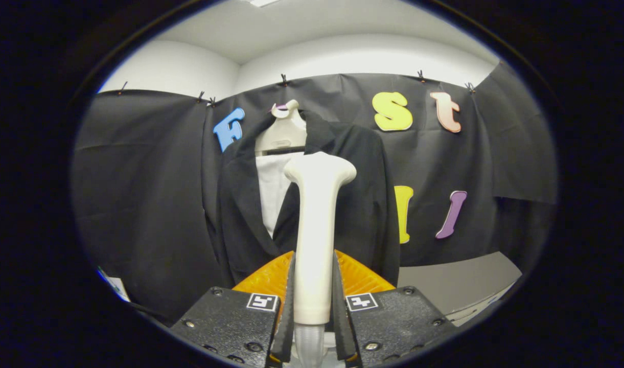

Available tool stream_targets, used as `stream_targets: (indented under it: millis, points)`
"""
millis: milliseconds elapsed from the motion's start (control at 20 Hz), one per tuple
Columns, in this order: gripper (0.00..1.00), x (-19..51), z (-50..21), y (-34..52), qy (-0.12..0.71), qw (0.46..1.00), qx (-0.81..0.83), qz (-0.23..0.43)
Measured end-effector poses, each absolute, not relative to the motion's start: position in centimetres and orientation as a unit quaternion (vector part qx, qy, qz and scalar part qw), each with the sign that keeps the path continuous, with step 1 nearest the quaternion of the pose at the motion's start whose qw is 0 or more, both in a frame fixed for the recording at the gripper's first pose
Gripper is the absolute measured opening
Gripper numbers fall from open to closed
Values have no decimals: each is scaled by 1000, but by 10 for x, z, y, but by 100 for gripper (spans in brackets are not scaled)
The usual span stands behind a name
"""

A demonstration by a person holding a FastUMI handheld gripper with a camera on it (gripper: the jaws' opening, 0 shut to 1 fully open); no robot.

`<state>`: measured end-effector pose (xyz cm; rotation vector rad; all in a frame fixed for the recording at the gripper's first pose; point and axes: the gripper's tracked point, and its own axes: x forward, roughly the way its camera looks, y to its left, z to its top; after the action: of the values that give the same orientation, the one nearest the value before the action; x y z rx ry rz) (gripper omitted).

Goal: Iron the clothes twice with a garment steamer, once on the left side and once on the right side.

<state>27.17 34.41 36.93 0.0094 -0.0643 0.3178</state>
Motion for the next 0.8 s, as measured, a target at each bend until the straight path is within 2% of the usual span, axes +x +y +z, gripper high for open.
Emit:
stream_targets:
  millis: [800]
  points:
    - [35,263,253,338,77,985,-21,156]
